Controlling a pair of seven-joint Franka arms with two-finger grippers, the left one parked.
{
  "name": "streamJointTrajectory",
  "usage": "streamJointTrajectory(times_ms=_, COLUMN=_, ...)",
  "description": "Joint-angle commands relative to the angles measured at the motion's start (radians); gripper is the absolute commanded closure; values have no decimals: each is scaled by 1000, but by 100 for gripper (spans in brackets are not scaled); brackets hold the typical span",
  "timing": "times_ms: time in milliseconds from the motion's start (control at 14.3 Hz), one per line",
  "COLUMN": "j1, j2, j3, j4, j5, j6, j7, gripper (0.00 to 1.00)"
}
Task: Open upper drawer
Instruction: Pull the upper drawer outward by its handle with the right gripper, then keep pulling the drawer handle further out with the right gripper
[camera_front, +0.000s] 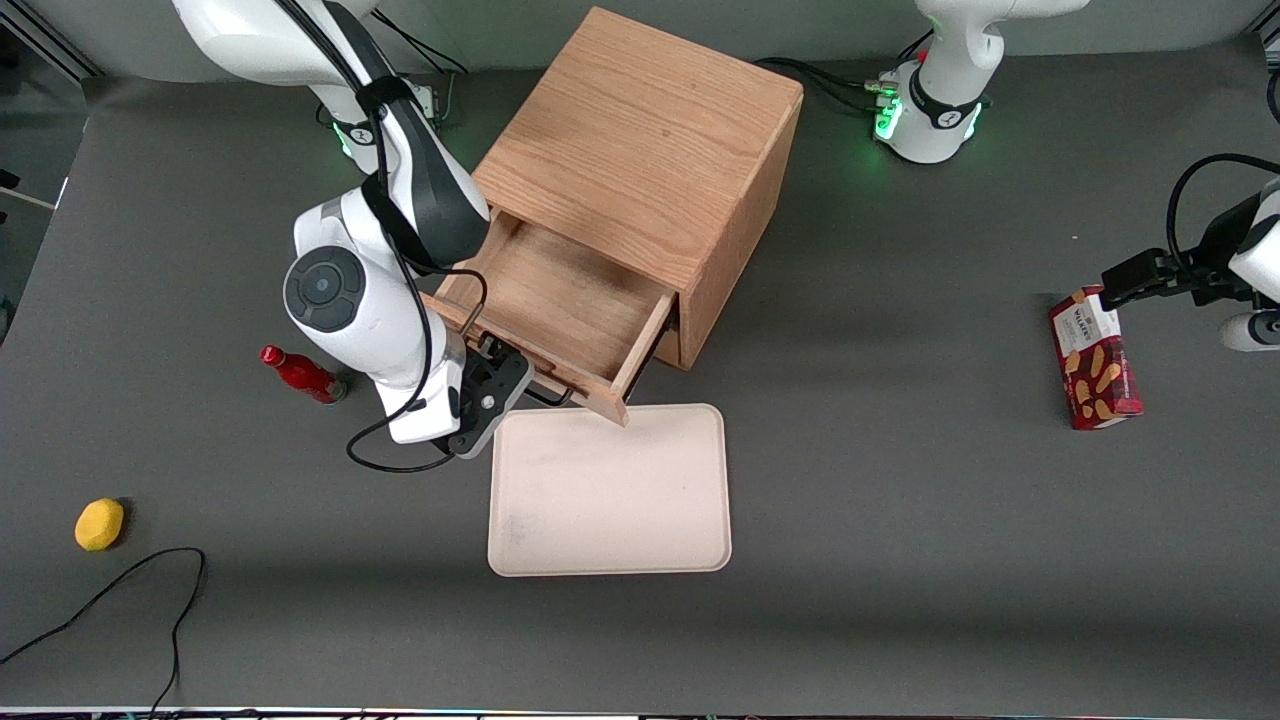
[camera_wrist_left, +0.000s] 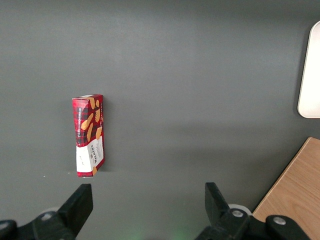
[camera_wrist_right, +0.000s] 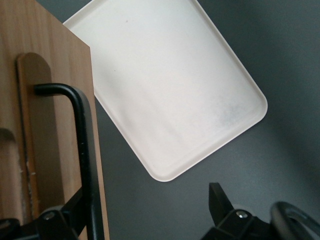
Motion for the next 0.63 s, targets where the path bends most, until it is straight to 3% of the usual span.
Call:
streamJointTrajectory(times_ms=0, j1=-20, j2=29, j3=-1, j4=47, j5=22, j6=-16, j7=-26, gripper=0)
streamJointTrajectory(times_ms=560, j1=-20, j2=46, j3=-20, j4=99, j5=-6, j6=-109, j7=38, gripper=0)
